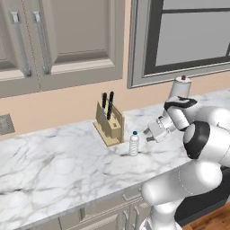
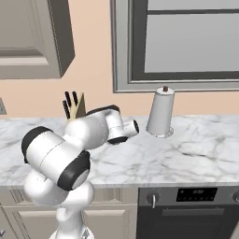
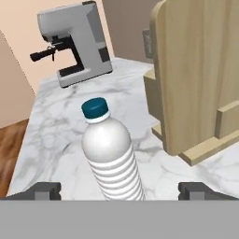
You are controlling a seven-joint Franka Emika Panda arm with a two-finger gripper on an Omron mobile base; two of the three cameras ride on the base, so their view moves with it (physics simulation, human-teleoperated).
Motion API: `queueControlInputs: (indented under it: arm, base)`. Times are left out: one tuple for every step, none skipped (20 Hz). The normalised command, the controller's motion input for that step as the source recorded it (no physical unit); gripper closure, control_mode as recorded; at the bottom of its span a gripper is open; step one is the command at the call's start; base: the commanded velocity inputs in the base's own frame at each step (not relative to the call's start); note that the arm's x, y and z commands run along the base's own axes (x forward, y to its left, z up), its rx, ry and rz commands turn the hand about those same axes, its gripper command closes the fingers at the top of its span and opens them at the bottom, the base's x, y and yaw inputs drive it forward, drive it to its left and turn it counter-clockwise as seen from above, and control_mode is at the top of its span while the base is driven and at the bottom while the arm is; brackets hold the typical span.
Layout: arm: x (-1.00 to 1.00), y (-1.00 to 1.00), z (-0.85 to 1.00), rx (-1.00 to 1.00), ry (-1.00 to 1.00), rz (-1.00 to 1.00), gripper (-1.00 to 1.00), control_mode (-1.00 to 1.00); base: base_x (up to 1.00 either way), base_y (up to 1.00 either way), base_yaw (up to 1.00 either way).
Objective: Place the drinks on the dining counter in a tight cluster.
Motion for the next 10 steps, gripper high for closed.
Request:
queueControlInputs:
  arm:
    - [0.00,0.20,-0.04,0.00,-0.02,0.00,-1.00,-1.00]
    - [0.00,0.24,-0.07,0.00,-0.02,0.00,-1.00,-1.00]
    - [0.00,0.32,-0.12,0.00,-0.06,0.00,-1.00,-1.00]
    - [0.00,0.34,-0.11,0.00,-0.05,0.00,-1.00,-1.00]
    - [0.00,0.34,-0.09,0.00,-0.03,0.00,-1.00,-1.00]
    - [0.00,0.34,-0.11,0.00,-0.03,0.00,-1.00,-1.00]
    - [0.00,0.31,-0.10,0.00,-0.03,0.00,-1.00,-1.00]
    - [0.00,0.26,-0.14,0.00,-0.03,0.00,-1.00,-1.00]
    - [0.00,0.24,-0.14,0.00,-0.04,0.00,-1.00,-1.00]
    - [0.00,0.24,-0.14,0.00,-0.06,0.00,-1.00,-1.00]
  base:
    - [0.00,0.00,0.00]
    - [0.00,0.00,0.00]
    - [0.00,0.00,0.00]
    - [0.00,0.00,0.00]
    - [0.00,0.00,0.00]
    - [0.00,0.00,0.00]
    - [0.00,0.00,0.00]
    - [0.00,0.00,0.00]
    - [0.00,0.00,0.00]
    - [0.00,0.00,0.00]
